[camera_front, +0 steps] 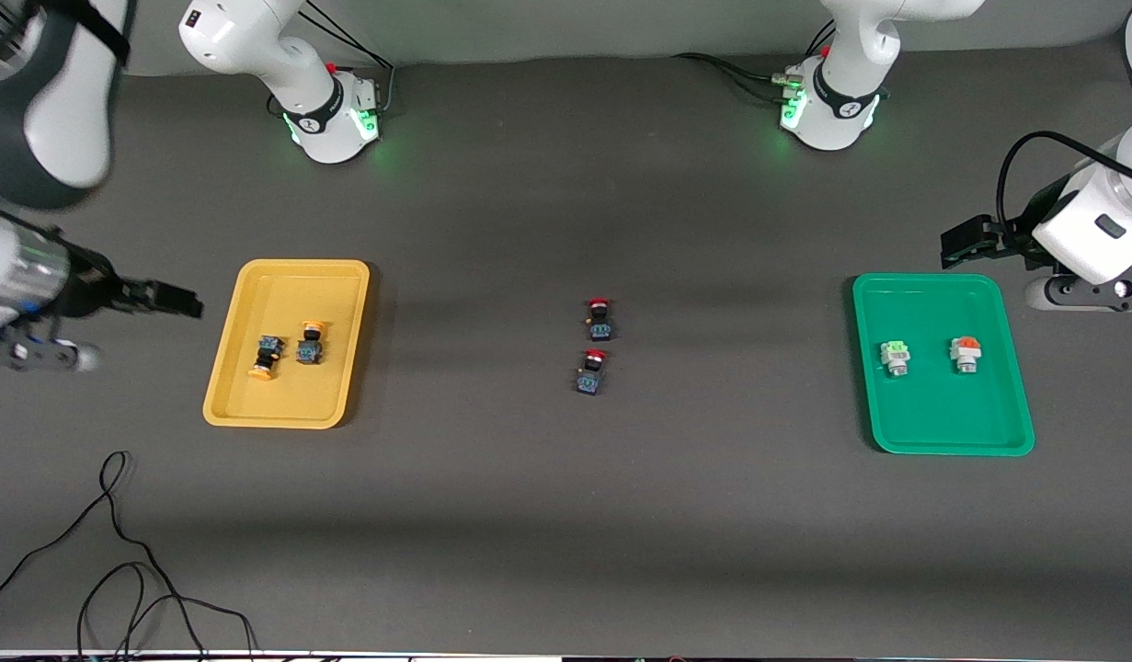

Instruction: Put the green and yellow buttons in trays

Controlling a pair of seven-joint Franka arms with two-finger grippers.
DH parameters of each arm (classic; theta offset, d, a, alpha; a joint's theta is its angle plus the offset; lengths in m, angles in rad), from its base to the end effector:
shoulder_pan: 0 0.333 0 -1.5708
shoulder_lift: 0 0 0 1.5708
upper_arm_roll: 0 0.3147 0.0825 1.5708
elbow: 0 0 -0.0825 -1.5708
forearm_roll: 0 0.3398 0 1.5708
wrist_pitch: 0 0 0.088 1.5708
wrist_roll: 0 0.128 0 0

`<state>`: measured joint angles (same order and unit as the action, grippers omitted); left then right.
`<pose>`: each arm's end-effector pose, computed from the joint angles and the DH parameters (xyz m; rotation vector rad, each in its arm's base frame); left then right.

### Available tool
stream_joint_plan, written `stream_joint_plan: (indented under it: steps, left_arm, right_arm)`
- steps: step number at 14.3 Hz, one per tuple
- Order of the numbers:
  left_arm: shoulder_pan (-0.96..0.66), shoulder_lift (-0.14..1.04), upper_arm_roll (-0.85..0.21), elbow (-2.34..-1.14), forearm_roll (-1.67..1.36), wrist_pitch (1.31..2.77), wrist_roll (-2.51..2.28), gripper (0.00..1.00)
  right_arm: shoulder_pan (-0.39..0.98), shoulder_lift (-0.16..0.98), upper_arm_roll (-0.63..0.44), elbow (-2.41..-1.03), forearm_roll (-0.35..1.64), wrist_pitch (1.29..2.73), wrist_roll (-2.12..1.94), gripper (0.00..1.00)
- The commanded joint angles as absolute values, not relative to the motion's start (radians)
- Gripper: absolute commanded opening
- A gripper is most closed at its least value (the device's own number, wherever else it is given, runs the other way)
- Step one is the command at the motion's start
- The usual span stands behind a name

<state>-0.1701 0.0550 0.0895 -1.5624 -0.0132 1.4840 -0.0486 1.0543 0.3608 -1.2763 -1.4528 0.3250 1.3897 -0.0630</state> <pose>0.5112 -0.0443 0.5708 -3.1339 0.0503 0.2094 0.5353 0.0215 0.5583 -3.1190 0.2169 0.2723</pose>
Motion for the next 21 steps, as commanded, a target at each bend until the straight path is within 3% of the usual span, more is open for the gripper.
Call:
stream_joint_plan:
  steps: [1,14,19,21]
  left_arm:
    - [-0.186,0.035,0.104,-1.580,-0.012,1.479,-0.046,1.00]
    - [-0.187,0.046,0.104,-1.571,-0.003,1.502,-0.044,1.00]
    - [-0.189,0.046,0.104,-1.571,-0.003,1.503,-0.044,1.00]
    - [-0.189,0.046,0.104,-1.569,-0.003,1.503,-0.044,1.00]
  right_arm:
    - [1.025,0.380,-1.285,-1.336,0.299,1.280,-0.040,1.00]
    - [0.993,0.388,-1.266,-1.298,0.267,1.270,-0.011,1.00]
    - [0.665,0.249,-0.812,-1.298,0.091,1.270,-0.009,1.00]
    - [0.562,0.229,-0.691,-1.299,0.068,1.270,-0.009,1.00]
